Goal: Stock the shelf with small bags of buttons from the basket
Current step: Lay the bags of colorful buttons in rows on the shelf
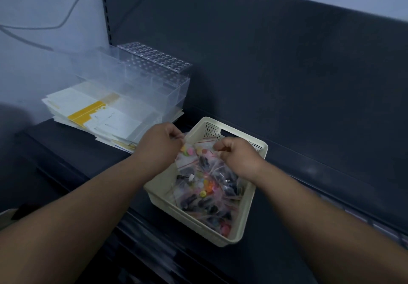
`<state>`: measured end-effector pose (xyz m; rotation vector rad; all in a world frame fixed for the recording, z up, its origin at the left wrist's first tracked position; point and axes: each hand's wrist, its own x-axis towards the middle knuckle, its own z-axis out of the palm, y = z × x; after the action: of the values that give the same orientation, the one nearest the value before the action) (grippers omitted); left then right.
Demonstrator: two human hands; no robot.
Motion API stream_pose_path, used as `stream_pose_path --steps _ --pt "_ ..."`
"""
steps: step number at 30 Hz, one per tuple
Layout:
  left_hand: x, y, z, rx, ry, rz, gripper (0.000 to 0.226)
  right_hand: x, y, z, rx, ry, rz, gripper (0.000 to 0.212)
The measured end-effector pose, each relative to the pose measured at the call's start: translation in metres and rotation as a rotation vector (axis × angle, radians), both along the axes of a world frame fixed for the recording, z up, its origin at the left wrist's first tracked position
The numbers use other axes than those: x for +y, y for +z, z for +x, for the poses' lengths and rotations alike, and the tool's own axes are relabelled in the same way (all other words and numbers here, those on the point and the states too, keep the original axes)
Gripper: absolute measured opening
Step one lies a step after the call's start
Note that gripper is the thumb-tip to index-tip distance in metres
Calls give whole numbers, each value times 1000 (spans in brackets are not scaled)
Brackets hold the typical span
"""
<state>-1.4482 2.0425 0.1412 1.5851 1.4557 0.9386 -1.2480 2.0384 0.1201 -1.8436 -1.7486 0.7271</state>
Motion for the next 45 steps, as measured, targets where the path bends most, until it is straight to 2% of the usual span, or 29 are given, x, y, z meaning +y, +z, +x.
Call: stream_pose_path --steps 6,11,14,21,27,31,37,45 --pt "12 -6 -2 -15 1 -39 14 37 -12 -6 -49 -44 -90 33" --pt "16 -11 -6 -14 -18 -56 14 57 -25 -13 -77 -10 -257 44" --pt "16 -11 -7 2 -35 -47 11 57 -19 -14 -69 46 -247 21" --pt "17 -8 -4 8 -25 -70 14 39 7 -5 388 -7 -266 22" --pt "9 1 4 -35 -3 -75 13 27 31 11 541 -77 -225 15" --pt "0 9 18 -97 12 -99 9 5 46 23 694 -75 -265 8" --pt "-24 18 62 -184 -21 -179 11 -46 58 52 724 -55 -200 16" --pt "-87 25 154 -513 -229 -528 19 -124 45 116 638 -149 -131 17"
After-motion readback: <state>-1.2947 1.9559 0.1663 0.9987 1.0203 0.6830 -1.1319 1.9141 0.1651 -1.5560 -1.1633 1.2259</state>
